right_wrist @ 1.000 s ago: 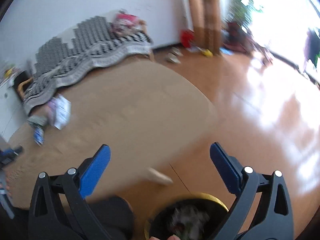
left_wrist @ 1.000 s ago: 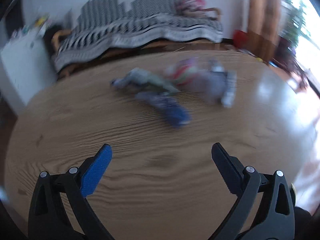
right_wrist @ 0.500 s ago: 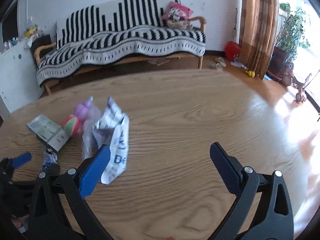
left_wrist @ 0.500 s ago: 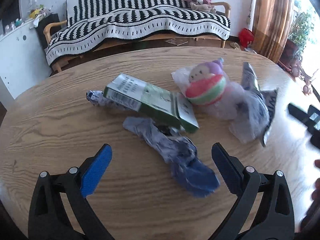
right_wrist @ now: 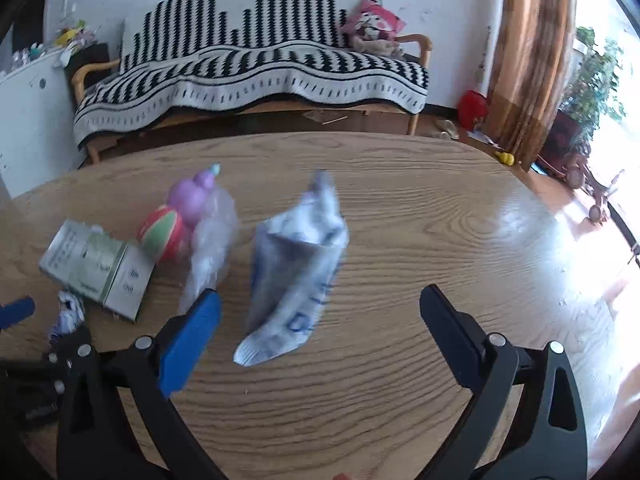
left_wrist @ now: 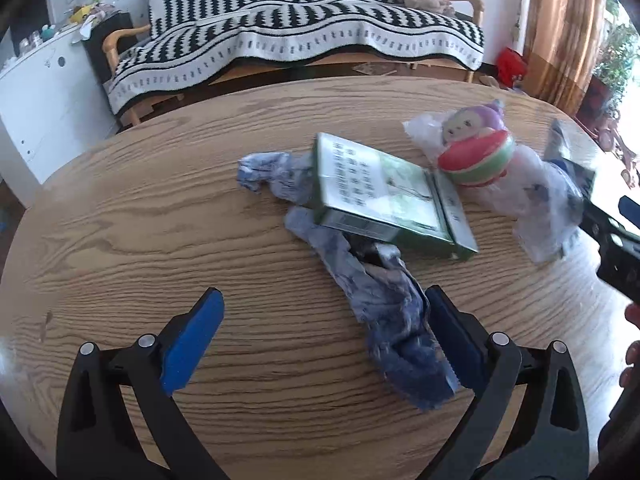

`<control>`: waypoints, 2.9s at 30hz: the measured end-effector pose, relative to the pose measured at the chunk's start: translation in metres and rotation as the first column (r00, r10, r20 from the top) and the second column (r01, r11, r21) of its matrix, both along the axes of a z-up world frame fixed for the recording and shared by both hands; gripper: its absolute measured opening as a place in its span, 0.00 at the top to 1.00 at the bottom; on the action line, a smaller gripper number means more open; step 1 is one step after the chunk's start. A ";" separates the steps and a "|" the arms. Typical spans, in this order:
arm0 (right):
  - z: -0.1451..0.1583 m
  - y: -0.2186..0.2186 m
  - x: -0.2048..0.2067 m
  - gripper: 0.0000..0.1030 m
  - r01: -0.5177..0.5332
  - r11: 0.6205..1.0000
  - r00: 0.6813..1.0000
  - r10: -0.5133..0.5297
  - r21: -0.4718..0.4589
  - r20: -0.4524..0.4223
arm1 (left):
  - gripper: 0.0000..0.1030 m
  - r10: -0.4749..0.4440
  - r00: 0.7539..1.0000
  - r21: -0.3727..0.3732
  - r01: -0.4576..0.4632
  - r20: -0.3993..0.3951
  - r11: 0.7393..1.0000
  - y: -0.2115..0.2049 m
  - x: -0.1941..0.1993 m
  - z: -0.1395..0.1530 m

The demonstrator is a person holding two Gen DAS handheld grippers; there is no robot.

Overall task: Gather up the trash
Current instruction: 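Grasp the white printed bag with the right tool while the left tool grasps crumpled blue paper, then carry the white bag and blue paper with both tools over the bin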

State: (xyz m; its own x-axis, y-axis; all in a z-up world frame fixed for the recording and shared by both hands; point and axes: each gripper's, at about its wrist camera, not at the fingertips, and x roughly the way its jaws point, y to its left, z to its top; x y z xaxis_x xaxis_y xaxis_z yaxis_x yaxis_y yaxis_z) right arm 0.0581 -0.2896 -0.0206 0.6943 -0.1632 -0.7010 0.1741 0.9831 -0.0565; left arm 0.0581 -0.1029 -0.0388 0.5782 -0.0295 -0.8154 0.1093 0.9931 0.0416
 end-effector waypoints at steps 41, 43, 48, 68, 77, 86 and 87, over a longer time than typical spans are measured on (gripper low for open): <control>-0.031 -0.027 0.034 0.21 0.077 0.990 0.992 -0.064 0.116 -0.112 | 0.07 -0.062 0.998 -0.049 0.063 0.010 0.997 0.022 0.009 -0.009; -0.029 -0.021 0.033 0.44 0.063 0.993 0.994 -0.054 0.102 -0.096 | 0.29 -0.087 0.996 -0.038 0.088 0.031 0.995 0.020 0.005 -0.006; -0.020 -0.024 0.023 0.69 0.071 0.976 0.997 -0.061 0.207 -0.055 | 0.74 -0.149 0.988 -0.095 0.153 0.046 0.984 0.026 -0.004 0.009; 0.008 0.013 0.007 0.69 0.041 0.992 0.998 -0.047 0.117 0.045 | 0.74 -0.088 0.995 -0.163 0.094 0.043 0.982 0.055 -0.001 0.023; 0.077 -0.019 -0.090 0.69 0.012 0.933 0.946 -0.126 0.358 0.298 | 0.74 -0.175 0.959 -0.213 0.223 0.225 0.951 0.006 -0.073 0.088; 0.056 -0.155 -0.292 0.69 0.192 0.965 0.966 -0.218 0.177 0.139 | 0.73 -0.523 0.835 -0.386 0.545 0.170 0.744 -0.153 -0.200 0.107; 0.050 -0.169 -0.309 0.69 0.217 0.957 0.964 -0.240 0.190 0.112 | 0.73 -0.584 0.800 -0.397 0.584 0.137 0.708 -0.183 -0.219 0.102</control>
State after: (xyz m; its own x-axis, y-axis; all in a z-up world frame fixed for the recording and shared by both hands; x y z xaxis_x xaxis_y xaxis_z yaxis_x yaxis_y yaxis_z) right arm -0.2505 -0.4588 0.0294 0.7411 -0.2114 -0.6372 0.3895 0.9085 0.1516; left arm -0.1613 -0.2858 0.0631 0.3353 -0.6826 -0.6493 0.6730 0.6559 -0.3419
